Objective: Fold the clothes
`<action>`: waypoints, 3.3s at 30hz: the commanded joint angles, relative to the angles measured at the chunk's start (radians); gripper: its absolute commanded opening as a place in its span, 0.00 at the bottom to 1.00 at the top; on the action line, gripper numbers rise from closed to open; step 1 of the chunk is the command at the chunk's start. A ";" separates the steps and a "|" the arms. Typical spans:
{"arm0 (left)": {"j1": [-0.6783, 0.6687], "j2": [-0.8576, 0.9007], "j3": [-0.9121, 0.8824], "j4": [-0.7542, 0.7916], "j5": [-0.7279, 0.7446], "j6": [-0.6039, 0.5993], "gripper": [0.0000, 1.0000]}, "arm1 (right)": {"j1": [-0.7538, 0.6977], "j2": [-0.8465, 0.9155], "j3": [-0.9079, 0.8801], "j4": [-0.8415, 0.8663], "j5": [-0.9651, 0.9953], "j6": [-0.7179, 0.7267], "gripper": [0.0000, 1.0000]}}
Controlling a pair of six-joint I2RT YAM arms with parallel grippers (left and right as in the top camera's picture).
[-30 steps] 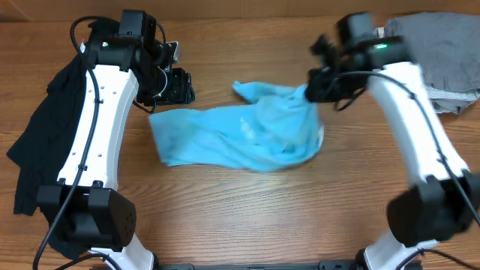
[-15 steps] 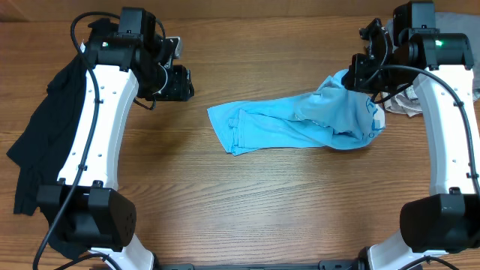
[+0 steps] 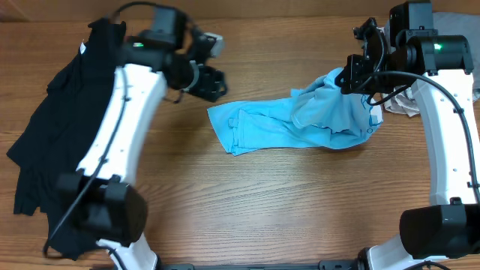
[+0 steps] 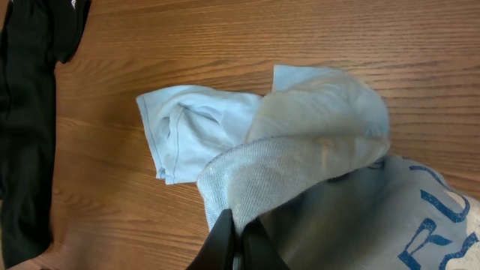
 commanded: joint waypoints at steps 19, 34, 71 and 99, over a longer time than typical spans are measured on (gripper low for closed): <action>-0.101 0.277 -0.148 0.072 -0.190 -0.394 0.47 | 0.000 -0.040 0.022 -0.018 0.039 -0.008 0.04; -0.119 0.277 -0.187 0.243 -0.182 -0.387 0.36 | 0.000 -0.040 0.022 -0.018 0.055 -0.008 0.04; -0.045 -0.278 0.130 0.008 -0.525 -0.242 0.04 | -0.017 -0.040 0.022 -0.122 0.084 0.031 0.25; -0.045 -0.371 0.126 -0.088 -0.524 -0.163 0.04 | 0.408 0.174 -0.312 0.381 0.122 0.214 0.52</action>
